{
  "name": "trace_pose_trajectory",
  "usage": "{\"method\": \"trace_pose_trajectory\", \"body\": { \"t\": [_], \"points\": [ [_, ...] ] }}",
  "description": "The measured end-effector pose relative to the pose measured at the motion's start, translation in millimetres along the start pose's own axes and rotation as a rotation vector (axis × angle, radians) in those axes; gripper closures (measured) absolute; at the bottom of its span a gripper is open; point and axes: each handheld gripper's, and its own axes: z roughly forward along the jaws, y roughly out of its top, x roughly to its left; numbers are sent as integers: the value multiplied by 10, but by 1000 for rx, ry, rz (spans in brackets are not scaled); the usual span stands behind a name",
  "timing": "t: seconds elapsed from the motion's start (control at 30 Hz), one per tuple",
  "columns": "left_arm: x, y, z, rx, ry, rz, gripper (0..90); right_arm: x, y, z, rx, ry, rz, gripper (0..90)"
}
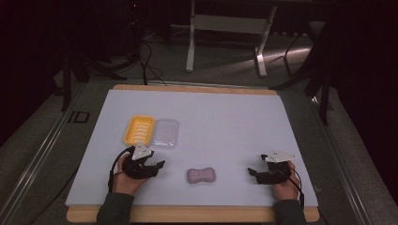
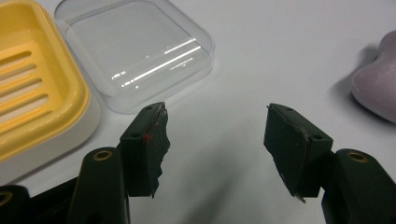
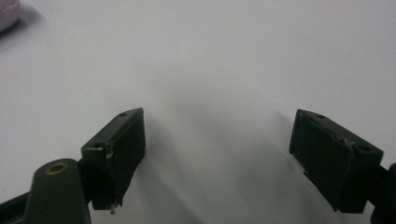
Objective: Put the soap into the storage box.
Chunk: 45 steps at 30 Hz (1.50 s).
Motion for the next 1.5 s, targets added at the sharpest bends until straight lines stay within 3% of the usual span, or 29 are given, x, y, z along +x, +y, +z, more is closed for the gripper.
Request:
{"method": "trace_pose_trajectory", "body": {
  "t": [0.27,0.53,0.73,0.97,1.3,1.5],
  "points": [
    [-38,-19,-17,7,0,9,398,5,-23,-53,-55,0,-5,181],
    [-53,6,-51,1,5,17,407,4,-27,-60,-62,-3,0,181],
    [-68,7,-87,13,-20,19,429,12,-25,-57,-57,-16,-2,181],
    [-105,59,-119,57,-53,76,441,22,-27,-60,-64,-17,-13,181],
    [-137,162,-189,45,-82,99,436,21,-26,-60,-61,-18,-9,181],
    [-171,253,-224,53,-93,133,438,17,-27,-61,-62,-18,-7,181]
  ]
}}
